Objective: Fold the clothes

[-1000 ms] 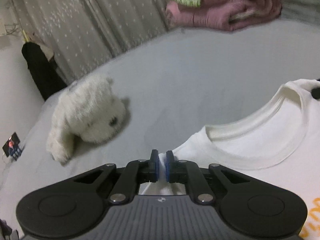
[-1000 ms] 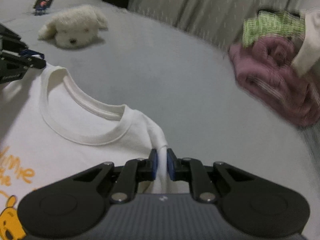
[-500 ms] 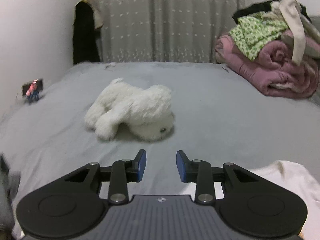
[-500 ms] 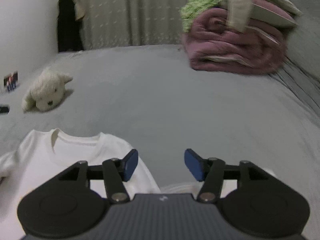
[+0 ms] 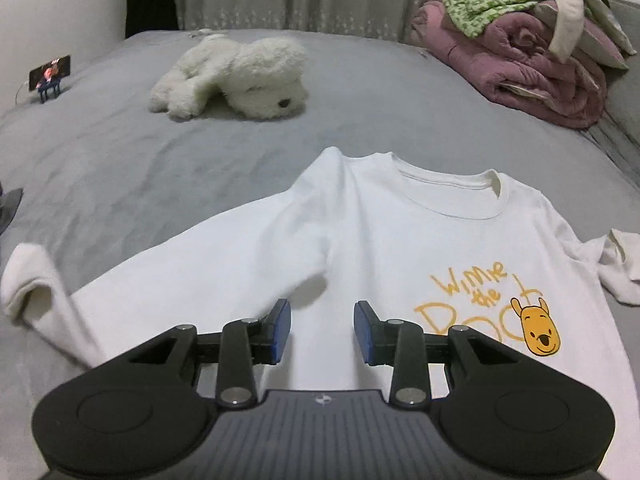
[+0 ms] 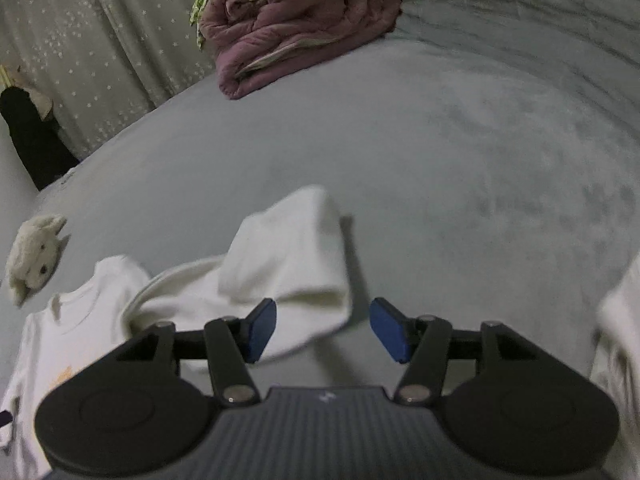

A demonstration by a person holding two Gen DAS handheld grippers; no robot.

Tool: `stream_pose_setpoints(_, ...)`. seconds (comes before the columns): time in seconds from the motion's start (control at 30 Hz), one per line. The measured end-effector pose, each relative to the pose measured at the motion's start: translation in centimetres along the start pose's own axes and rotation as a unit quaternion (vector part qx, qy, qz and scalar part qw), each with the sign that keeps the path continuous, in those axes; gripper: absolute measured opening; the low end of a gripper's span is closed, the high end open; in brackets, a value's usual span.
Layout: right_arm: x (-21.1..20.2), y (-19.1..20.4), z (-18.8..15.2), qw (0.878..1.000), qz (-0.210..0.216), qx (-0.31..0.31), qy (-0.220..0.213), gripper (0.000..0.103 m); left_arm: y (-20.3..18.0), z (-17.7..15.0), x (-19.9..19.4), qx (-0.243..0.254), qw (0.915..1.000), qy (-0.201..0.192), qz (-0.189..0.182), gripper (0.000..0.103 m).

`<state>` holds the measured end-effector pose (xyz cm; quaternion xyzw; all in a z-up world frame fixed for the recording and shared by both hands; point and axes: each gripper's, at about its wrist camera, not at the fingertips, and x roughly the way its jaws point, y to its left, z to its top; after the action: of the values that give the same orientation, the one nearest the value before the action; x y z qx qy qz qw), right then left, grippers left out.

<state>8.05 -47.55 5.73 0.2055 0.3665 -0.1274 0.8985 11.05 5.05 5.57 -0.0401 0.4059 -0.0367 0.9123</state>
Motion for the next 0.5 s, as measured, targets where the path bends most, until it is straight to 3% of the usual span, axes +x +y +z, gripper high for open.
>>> stream_pose_setpoints(0.17,2.1,4.0,1.8,0.997,-0.003,-0.073,-0.027,0.055,-1.2,-0.2,2.3,0.01,0.9998,0.017,-0.003,0.034)
stream_pose_setpoints(0.3,5.0,7.3,2.6,0.991,-0.032,-0.126,-0.017,0.055,-1.8,-0.5,2.8,0.029,0.9994,0.015,0.009,0.036)
stream_pose_setpoints(0.4,7.6,8.3,3.1,0.992,-0.038,-0.119,0.013,0.052,-1.7,-0.5,2.8,0.032,0.9993,0.014,0.01,0.037)
stream_pose_setpoints(0.43,8.4,8.8,3.0,0.991,-0.041,-0.127,0.028,0.046,-1.6,-0.5,2.8,0.032,0.9993,0.015,0.009,0.037)
stream_pose_setpoints(0.5,9.2,9.8,2.6,0.984,-0.065,-0.162,0.035,0.014,-1.4,-0.5,2.9,0.028,0.9995,0.016,0.005,0.038)
